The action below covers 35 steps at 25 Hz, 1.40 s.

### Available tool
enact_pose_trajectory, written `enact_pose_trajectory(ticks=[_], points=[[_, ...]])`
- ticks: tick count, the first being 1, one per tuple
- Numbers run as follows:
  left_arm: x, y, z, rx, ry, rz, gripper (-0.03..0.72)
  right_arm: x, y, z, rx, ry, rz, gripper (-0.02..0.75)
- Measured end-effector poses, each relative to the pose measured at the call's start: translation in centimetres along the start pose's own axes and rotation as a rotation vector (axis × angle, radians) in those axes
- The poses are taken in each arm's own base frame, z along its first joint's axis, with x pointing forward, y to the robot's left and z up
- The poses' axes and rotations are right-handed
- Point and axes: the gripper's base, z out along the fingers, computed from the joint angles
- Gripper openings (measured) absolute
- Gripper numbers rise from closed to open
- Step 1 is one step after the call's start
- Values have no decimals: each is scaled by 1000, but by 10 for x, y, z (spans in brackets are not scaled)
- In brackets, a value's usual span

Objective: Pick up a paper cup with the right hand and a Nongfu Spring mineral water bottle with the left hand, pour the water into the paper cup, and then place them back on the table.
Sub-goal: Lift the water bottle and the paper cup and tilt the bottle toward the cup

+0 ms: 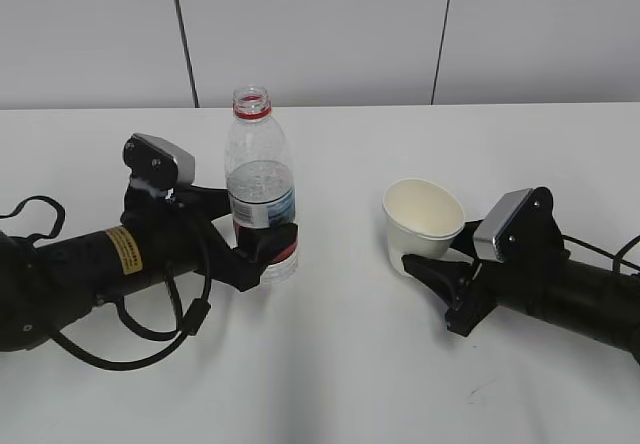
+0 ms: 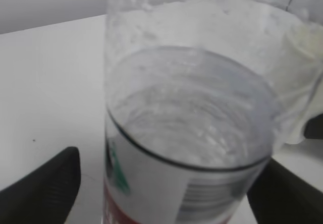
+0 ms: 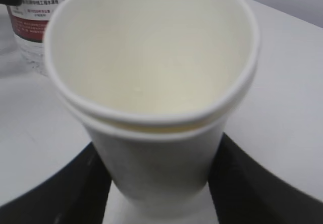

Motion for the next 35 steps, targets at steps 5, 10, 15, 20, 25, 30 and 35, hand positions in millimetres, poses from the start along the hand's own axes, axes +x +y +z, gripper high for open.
enact_pose_trajectory(ticks=[5, 10, 15, 20, 25, 30, 35], points=[[4, 4, 7, -2, 2, -3, 593, 0, 0, 0, 0, 0, 0, 410], [9, 4, 9, -1, 14, -9, 542, 0, 0, 0, 0, 0, 0, 410], [7, 3, 9, 8, -3, -7, 377, 0, 0, 0, 0, 0, 0, 410], [8, 3, 9, 14, -2, -5, 321, 0, 1, 0, -9, -1, -4, 410], [9, 2, 9, 17, -7, -6, 307, 0, 2, 0, -25, -2, -11, 410], [9, 2, 10, 20, -17, 7, 306, -5, 3, -1, -43, -16, -11, 410], [5, 2, 9, 13, -21, 43, 305, -12, 4, -3, -68, -32, -1, 410]])
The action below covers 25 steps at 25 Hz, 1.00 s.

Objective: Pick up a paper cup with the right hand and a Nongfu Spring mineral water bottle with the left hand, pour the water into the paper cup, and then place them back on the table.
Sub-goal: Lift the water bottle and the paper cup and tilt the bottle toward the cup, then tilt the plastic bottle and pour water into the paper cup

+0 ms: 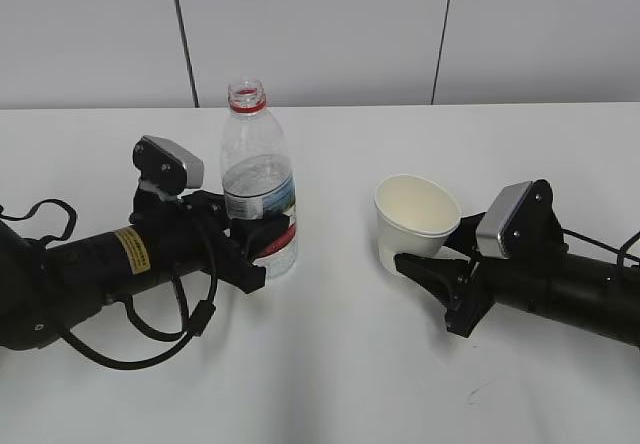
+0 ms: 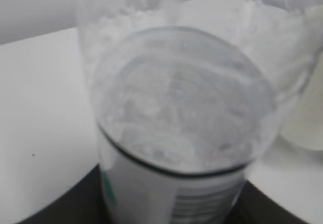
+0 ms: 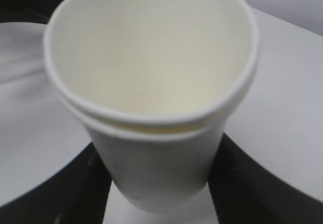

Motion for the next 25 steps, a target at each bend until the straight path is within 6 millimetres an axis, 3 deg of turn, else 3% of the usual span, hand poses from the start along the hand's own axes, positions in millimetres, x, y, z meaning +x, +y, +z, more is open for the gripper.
enact_pose_trajectory(ticks=[5, 20, 25], points=[[-20, 3, -1, -33, -25, 50, 305, -5, 0, 0, -20, -15, -13, 410], [-77, 28, 15, -136, 146, 310, 302, -34, -22, 22, -105, -112, 55, 410], [-90, 39, 22, -174, 237, 387, 302, -36, -32, 32, -151, -9, 95, 410]])
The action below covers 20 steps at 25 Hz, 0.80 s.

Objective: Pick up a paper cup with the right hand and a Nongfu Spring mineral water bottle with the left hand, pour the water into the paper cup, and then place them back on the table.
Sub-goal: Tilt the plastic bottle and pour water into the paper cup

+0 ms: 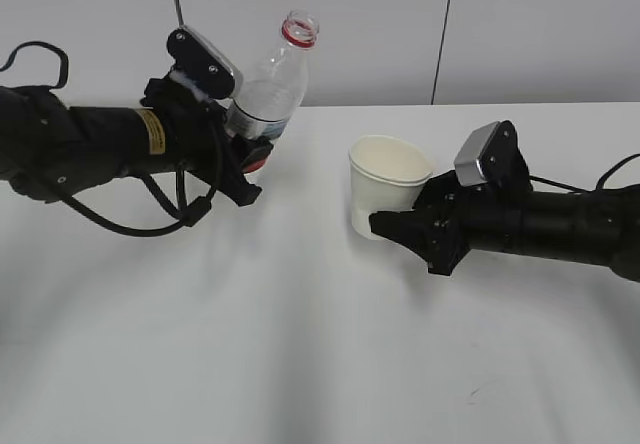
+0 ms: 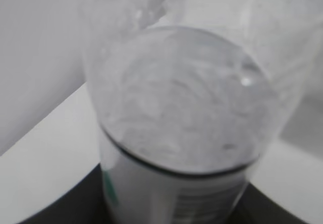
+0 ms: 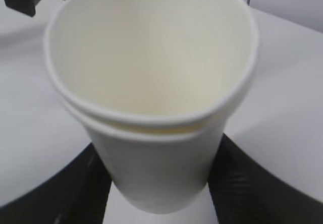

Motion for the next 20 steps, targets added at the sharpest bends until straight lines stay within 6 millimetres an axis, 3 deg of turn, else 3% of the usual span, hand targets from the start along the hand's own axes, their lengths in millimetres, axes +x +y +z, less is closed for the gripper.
enact_pose_trajectory(ticks=[10, 20], points=[[-19, 21, 5, -32, 105, 234, 302, -11, -18, 9, -13, 107, -8, 409], [-41, 19, 10, -43, 142, 422, 302, -22, -27, 14, -32, 113, -40, 409]])
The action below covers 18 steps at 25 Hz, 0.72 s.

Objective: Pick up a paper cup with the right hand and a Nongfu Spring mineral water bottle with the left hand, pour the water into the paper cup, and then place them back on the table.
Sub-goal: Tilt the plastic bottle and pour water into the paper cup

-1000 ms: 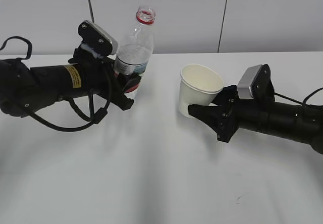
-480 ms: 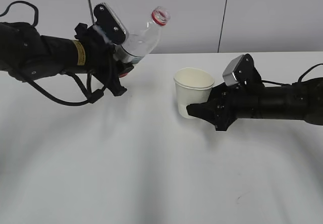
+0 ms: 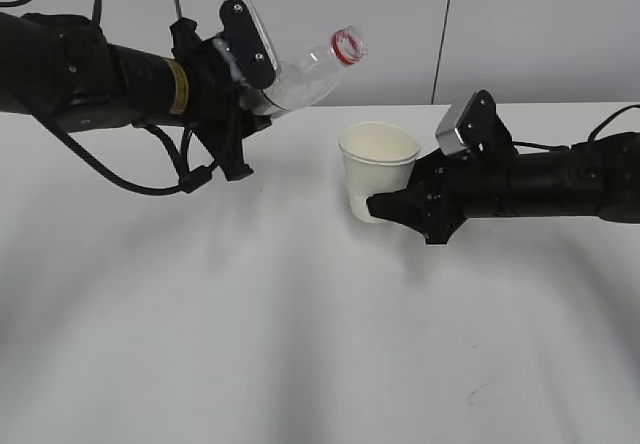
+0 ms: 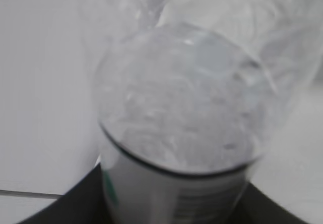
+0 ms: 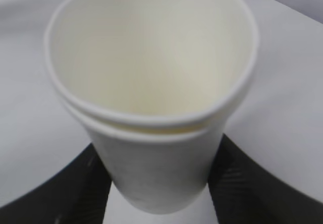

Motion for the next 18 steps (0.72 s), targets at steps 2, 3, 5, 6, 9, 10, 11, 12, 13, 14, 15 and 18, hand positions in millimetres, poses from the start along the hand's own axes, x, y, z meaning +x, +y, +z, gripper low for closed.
enact_pose_trajectory(ticks=[2, 3, 5, 6, 9, 10, 11, 12, 13, 14, 15, 18], points=[[-2, 1, 0, -4, 3, 24, 302, -2, -2, 1, -9, 12, -5, 409], [-3, 2, 0, -7, 5, 32, 302, -2, -3, 1, -8, 21, -10, 409], [-2, 3, 0, -10, 14, 41, 302, -2, -4, 1, 2, 37, -11, 409], [-2, 3, 0, -10, 20, 51, 302, -1, -5, 1, 6, 41, -9, 409], [0, 3, 0, -10, 42, 102, 302, -1, -5, 1, 6, 45, -9, 409], [0, 3, 0, -9, 45, 122, 302, -1, -5, 1, 5, 46, -10, 409], [0, 3, 0, -8, 46, 139, 302, -1, -5, 1, 5, 46, -8, 409], [0, 3, 0, -8, 46, 149, 302, -1, -4, 1, 3, 47, -7, 409], [0, 4, 0, -8, 45, 159, 302, -1, -4, 1, 1, 50, -6, 409], [0, 3, 0, -7, 45, 168, 302, 0, -4, 1, -4, 53, -9, 409], [0, 4, 0, -7, 45, 178, 302, 0, -3, 1, -13, 55, -10, 409], [0, 3, 0, -5, 48, 219, 302, 0, -1, 1, -30, 61, -14, 409]])
